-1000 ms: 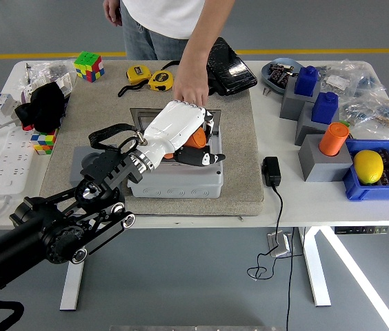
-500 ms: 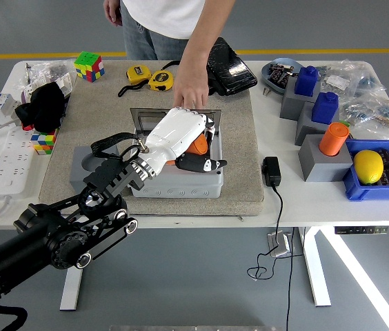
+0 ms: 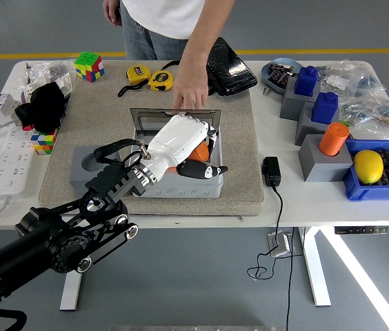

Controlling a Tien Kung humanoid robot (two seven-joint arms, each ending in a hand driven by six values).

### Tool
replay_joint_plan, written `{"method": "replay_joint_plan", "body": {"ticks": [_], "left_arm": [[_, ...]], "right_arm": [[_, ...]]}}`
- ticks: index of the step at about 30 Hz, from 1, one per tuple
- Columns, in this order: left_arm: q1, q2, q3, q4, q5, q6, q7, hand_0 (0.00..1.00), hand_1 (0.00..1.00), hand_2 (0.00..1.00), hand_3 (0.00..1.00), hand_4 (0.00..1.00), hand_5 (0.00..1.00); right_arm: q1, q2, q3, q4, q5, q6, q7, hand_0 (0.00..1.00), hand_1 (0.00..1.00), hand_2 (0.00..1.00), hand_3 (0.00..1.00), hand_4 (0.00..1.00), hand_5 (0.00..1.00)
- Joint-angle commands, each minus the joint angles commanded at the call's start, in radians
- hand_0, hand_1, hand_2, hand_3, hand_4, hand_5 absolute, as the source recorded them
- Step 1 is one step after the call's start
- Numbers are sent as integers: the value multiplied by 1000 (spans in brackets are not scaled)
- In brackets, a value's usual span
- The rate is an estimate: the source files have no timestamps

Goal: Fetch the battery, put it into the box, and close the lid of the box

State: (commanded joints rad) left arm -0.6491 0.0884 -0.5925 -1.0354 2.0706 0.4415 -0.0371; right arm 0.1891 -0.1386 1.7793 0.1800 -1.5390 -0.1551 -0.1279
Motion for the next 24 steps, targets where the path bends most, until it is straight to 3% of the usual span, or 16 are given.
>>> {"method": "replay_joint_plan", "body": {"ticks": [17, 21, 22, 24], "left_arm": [[-9, -7, -6, 32, 17, 1, -11, 86, 118, 154, 134, 691, 370], [-9, -4, -14, 32, -7, -25, -24, 86, 118, 154, 134, 691, 370], [-9, -4, -16, 33, -11, -33, -28, 256, 411, 450, 427, 998, 562], [-8, -4, -17, 33, -18, -39, -36, 256, 411, 450, 427, 998, 562]], "right_arm": [[8, 1, -5, 0, 6, 2, 0, 856, 836, 797, 816, 998, 998], [10, 0, -7, 0, 9, 3, 0, 856, 836, 797, 816, 998, 998], [10, 0, -5, 0, 7, 3, -1, 855, 836, 796, 816, 998, 998], [9, 0, -7, 0, 9, 4, -1, 855, 836, 796, 816, 998, 998]]}}
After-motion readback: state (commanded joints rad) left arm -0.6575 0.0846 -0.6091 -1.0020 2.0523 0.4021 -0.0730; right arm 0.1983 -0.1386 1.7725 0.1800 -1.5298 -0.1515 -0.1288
